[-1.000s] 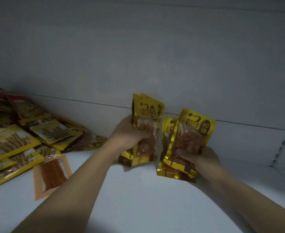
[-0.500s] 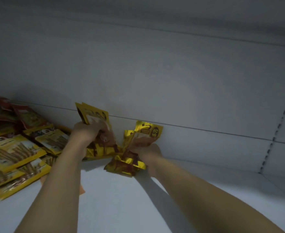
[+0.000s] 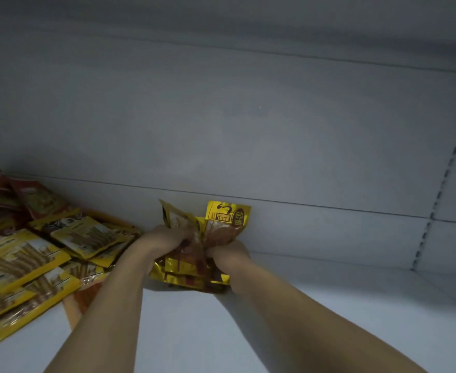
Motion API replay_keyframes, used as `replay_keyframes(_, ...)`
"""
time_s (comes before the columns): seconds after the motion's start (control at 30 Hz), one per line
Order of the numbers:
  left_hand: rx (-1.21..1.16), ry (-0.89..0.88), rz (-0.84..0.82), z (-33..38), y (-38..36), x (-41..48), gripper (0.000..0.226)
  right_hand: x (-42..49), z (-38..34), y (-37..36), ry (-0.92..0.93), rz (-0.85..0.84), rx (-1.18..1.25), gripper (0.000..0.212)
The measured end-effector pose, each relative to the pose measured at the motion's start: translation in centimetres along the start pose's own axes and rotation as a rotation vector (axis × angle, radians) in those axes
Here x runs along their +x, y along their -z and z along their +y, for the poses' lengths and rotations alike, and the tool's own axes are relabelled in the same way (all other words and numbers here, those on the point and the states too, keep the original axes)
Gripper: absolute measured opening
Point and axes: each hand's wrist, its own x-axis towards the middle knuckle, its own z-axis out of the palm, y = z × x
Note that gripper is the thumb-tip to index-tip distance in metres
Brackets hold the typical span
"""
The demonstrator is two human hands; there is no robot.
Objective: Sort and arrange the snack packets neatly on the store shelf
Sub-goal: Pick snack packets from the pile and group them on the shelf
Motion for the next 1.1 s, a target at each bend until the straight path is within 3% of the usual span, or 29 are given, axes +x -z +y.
replay_keyframes(0.1, -0.167, 0.008, -0.136, 0.2, -0.5, -0.4, 0.023, -0.1, 0.1, 1.2, -0.021, 0.006, 0.158, 0.005)
replay_keyframes(0.27, -0.437, -0.083, -0.302, 1.0, -2.0, -1.0, 0.019, -0.2, 0.4, 5.2, 0.033, -0.054, 0.38, 0.031)
replay_keyframes(0.4, -0.44, -0.224, -0.388, 1.5, -3.7, -1.7, 0.025, -0.4, 1.5, 9.1, 0.005, -0.165, 0.478, 0.039)
replay_keyframes(0.47, -0.424, -0.281, -0.395, 1.9, -5.0, -2.5, 0.038, -0.9, 1.8, 11.0, 0.012, -0.177, 0.478, 0.039)
replay_keyframes(0.6, -0.41, -0.374, -0.364, 2.6, -7.4, -3.9, 0.053, -2.3, 3.0, 15.2, 0.172, 0.017, 0.358, 0.032)
replay_keyframes(0.77, -0.39, -0.538, -0.253, 3.0, -10.8, -5.2, 0.035, -4.6, 5.9, 20.3, 0.337, 0.104, 0.382, 0.041)
replay_keyframes(0.9, -0.41, -0.518, -0.203, 2.5, -12.6, -6.0, 0.036, -6.3, 8.6, 21.8, 0.357, 0.129, 0.346, 0.052)
replay_keyframes(1.03, -0.433, -0.496, -0.214, 1.6, -12.9, -6.5, 0.039, -7.3, 9.0, 22.4, 0.441, 0.179, 0.297, 0.033)
replay_keyframes(1.1, -0.43, -0.485, -0.265, 1.4, -12.9, -6.9, 0.041, -7.5, 8.9, 22.0, 0.445, 0.201, 0.259, 0.035)
